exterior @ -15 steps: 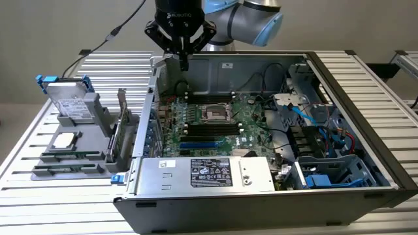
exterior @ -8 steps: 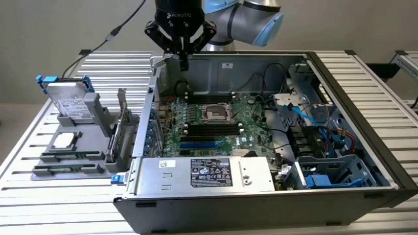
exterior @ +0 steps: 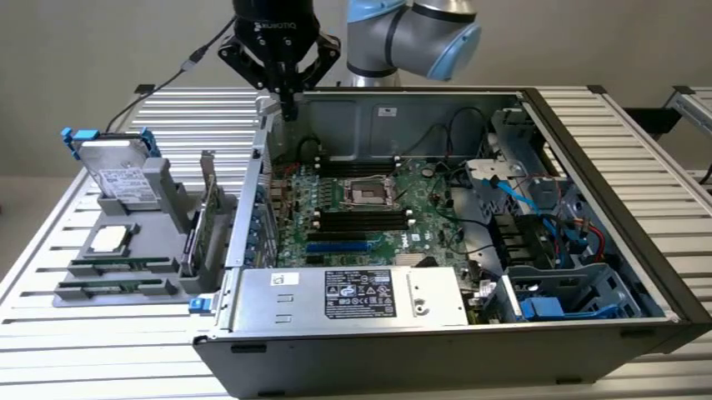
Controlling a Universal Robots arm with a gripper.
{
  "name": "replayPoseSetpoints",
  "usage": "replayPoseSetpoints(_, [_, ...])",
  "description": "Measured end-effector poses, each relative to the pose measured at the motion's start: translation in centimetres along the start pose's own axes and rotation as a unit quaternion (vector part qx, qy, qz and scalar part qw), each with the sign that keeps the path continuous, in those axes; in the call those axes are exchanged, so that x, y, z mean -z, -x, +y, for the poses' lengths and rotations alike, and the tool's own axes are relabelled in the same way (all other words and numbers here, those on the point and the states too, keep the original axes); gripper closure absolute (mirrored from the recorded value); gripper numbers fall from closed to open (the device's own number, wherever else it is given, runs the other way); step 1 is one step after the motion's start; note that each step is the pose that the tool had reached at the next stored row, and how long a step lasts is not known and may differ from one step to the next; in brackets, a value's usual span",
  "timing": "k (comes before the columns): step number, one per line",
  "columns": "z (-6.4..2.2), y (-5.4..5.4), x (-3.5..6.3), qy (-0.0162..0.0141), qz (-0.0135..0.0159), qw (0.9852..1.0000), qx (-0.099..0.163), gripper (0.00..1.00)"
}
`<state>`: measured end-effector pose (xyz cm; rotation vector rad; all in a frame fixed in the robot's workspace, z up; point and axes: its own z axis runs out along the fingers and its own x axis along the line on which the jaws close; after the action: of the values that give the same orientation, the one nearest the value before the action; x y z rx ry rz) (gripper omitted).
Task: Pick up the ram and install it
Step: 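Reach for the ram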
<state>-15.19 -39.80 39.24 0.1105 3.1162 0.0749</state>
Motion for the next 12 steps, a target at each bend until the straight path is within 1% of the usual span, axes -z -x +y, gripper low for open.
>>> replayPoseSetpoints(3, [-0.06,-1.4,0.00,0.0001,-0.0007,1.0000,0.000,0.90])
replayPoseSetpoints(12, [-0.35,-5.5,0.09,0.0001,-0.0007,1.0000,0.000,0.90])
